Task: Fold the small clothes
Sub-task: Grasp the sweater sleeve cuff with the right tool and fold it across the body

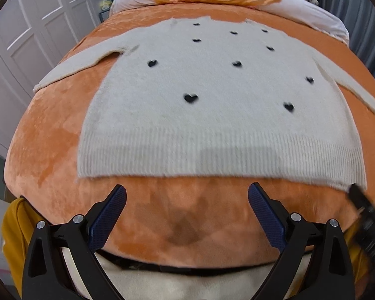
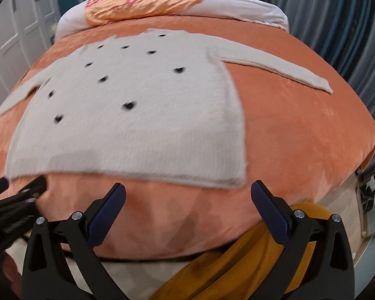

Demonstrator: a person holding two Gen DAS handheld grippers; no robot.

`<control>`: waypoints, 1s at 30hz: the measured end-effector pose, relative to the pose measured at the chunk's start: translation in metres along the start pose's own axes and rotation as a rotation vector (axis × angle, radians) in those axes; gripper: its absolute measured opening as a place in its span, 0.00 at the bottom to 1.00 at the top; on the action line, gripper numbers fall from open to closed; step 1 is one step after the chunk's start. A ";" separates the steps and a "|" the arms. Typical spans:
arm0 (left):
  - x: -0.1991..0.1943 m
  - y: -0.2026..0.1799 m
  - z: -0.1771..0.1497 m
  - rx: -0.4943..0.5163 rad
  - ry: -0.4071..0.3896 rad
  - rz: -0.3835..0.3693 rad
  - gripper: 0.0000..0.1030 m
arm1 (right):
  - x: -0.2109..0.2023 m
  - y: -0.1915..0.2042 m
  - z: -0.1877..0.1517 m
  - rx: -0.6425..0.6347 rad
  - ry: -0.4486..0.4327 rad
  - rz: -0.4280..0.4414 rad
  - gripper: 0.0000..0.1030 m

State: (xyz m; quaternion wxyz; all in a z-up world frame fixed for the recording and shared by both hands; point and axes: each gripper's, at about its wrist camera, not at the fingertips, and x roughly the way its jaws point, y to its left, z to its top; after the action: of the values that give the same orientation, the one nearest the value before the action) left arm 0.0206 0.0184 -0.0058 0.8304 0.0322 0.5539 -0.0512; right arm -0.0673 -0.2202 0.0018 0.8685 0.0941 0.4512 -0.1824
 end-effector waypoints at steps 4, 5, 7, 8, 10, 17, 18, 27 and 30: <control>0.006 0.017 0.025 -0.024 -0.032 0.027 0.93 | 0.022 -0.070 0.048 0.144 -0.017 -0.028 0.95; 0.008 0.020 0.032 -0.022 -0.034 0.036 0.93 | 0.029 -0.095 0.064 0.192 -0.028 -0.038 0.95; 0.015 0.027 0.049 -0.021 -0.044 0.070 0.93 | 0.043 -0.137 0.091 0.279 -0.045 -0.032 0.95; 0.019 0.031 0.059 -0.028 -0.051 0.071 0.93 | 0.057 -0.168 0.111 0.340 -0.053 -0.019 0.95; 0.026 0.042 0.077 -0.056 -0.062 0.064 0.93 | 0.077 -0.205 0.136 0.407 -0.061 -0.032 0.95; 0.049 0.069 0.136 -0.171 -0.114 0.058 0.93 | 0.179 -0.312 0.207 0.612 -0.007 -0.111 0.95; 0.053 0.070 0.145 -0.176 -0.121 0.065 0.93 | 0.190 -0.316 0.211 0.634 0.000 -0.114 0.94; 0.071 0.076 0.182 -0.189 -0.171 0.035 0.92 | 0.193 -0.266 0.271 0.603 -0.168 -0.028 0.15; 0.071 0.077 0.194 -0.183 -0.198 0.027 0.92 | 0.158 -0.196 0.312 0.465 -0.292 0.139 0.13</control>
State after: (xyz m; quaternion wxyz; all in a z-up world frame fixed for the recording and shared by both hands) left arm 0.2343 0.0697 0.0030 0.8811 -0.0413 0.4711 0.0076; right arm 0.1706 -0.5386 0.0522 0.8898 0.2944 0.2596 -0.2328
